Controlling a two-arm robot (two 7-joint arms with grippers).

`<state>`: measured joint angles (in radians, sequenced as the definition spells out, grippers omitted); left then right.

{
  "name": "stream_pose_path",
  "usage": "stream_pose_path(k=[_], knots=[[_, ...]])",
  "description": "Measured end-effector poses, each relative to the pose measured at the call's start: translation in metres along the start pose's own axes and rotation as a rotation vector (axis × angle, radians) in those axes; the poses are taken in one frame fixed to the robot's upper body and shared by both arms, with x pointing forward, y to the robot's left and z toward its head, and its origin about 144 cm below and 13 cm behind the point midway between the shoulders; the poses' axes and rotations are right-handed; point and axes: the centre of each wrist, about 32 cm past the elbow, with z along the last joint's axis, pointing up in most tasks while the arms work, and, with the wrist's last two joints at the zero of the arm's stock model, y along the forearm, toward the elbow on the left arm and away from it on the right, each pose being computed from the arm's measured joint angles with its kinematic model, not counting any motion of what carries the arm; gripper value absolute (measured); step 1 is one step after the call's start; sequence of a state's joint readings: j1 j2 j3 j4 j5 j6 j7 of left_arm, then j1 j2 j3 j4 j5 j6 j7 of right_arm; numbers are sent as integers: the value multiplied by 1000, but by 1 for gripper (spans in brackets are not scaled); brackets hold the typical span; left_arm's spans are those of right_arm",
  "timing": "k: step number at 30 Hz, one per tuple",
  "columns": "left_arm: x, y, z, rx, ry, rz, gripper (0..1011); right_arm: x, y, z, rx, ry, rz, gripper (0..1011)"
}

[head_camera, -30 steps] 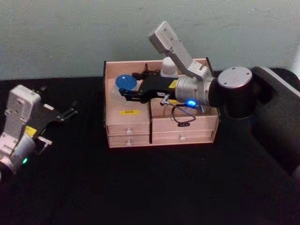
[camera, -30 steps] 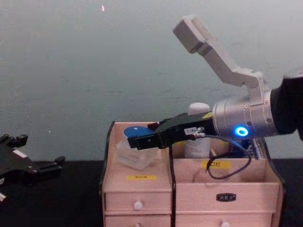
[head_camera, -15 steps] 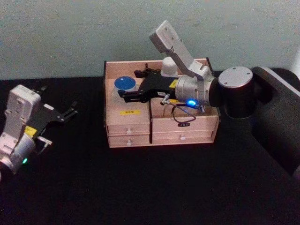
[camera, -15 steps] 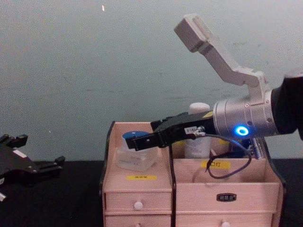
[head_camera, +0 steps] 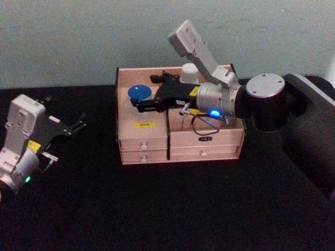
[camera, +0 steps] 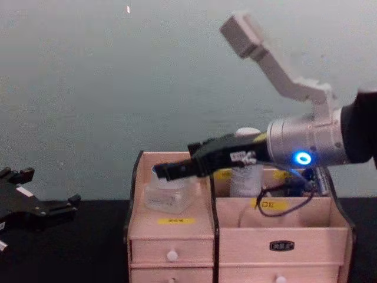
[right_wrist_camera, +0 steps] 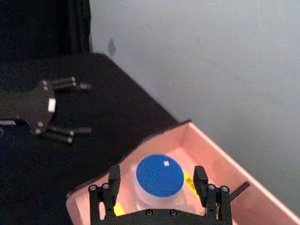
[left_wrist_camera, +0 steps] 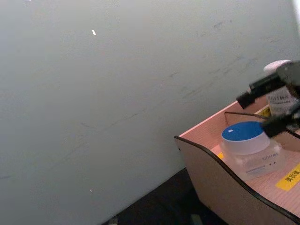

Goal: Pick up the facial cleanser and watermelon frost from the table and place them into the tiered storage box.

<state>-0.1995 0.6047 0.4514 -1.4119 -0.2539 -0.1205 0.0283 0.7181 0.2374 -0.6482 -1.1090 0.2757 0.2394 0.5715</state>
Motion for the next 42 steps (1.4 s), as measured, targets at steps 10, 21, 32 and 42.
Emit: stream_pose_path(k=[10, 21, 32, 42], knots=[[0, 0, 0, 0, 0, 0, 1001, -11, -37, 13, 244, -35, -66, 1000], [0, 0, 0, 0, 0, 0, 1001, -32, -103, -16, 421, -32, -364, 1000], [0, 0, 0, 0, 0, 0, 1001, -57, -144, -77, 322, 57, -688, 1000], [0, 0, 0, 0, 0, 0, 1001, -73, -141, -115, 196, 145, -759, 1000]])
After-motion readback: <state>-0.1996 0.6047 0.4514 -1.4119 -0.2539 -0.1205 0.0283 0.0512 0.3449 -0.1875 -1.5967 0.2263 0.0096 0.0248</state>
